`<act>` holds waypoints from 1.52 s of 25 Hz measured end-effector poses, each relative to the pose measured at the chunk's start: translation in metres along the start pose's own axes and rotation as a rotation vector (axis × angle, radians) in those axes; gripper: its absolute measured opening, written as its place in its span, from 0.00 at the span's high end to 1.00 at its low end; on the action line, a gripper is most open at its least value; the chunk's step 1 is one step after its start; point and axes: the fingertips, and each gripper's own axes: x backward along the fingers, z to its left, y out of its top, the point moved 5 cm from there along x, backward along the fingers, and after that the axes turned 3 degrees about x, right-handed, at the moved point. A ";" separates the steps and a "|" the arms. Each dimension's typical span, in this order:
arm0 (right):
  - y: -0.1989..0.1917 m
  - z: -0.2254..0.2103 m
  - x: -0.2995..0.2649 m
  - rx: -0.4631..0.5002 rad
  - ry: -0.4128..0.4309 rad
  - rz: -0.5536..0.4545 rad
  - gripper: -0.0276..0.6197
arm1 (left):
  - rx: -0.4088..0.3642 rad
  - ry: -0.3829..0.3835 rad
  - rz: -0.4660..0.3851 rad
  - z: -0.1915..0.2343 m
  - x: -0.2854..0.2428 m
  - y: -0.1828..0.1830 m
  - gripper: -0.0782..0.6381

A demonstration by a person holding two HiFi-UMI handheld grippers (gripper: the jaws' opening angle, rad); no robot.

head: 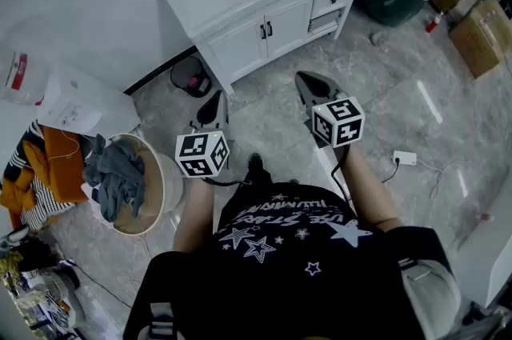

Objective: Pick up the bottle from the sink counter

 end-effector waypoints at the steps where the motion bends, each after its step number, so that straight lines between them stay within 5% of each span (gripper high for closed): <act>1: 0.000 0.001 -0.002 0.000 0.001 0.003 0.95 | 0.002 0.002 0.002 0.002 0.000 0.000 0.88; 15: -0.011 -0.003 -0.026 -0.062 -0.025 0.009 0.95 | 0.032 0.004 0.057 0.024 -0.012 -0.017 0.88; 38: 0.026 -0.022 -0.169 -0.091 -0.202 -0.007 0.95 | 0.050 -0.139 0.053 0.164 -0.133 0.025 0.88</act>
